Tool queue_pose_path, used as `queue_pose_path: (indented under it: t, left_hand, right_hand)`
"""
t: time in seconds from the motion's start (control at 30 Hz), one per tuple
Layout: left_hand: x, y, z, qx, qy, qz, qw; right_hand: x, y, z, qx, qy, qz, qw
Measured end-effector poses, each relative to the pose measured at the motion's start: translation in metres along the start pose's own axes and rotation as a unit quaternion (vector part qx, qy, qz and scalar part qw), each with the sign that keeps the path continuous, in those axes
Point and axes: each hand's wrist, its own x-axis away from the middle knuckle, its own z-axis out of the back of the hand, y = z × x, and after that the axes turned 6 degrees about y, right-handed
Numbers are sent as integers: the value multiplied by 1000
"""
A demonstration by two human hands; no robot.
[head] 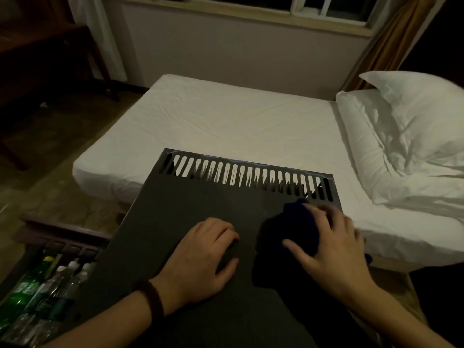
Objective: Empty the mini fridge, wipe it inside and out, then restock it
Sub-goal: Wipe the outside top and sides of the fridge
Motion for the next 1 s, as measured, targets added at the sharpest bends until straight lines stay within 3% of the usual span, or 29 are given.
queue_pose_path:
  t: [0.1,0.17,0.23,0.33,0.47,0.63,0.87,1.0]
  left_hand:
    - [-1,-1,0,-7,-17,9,1000]
    - [-3,-3,3,27,-22,36,999]
    - [-7,-9,4,58,-18,59,996]
    - [-18,-18,11,55,-6,73,996]
    - [-28,-33,22,1,-35,85,996]
    - [-26,-54,25,-35,-78,111,990]
    - [-6,-78,36,-43,-80,126,988]
    - [1,-85,38,-52,-82,124,988]
  right_hand:
    - [12,0,3,-28,72,118,990]
    - [12,5,-4,73,85,252,961]
    - [6,11,-13,150,82,306,937]
    - [-22,26,-22,129,104,259,952]
    - [-90,48,-23,78,172,111,976]
    - [-156,42,-21,108,136,15,985]
    - [-59,57,-11,83,154,167,970]
    - [-92,69,-14,67,151,140,976]
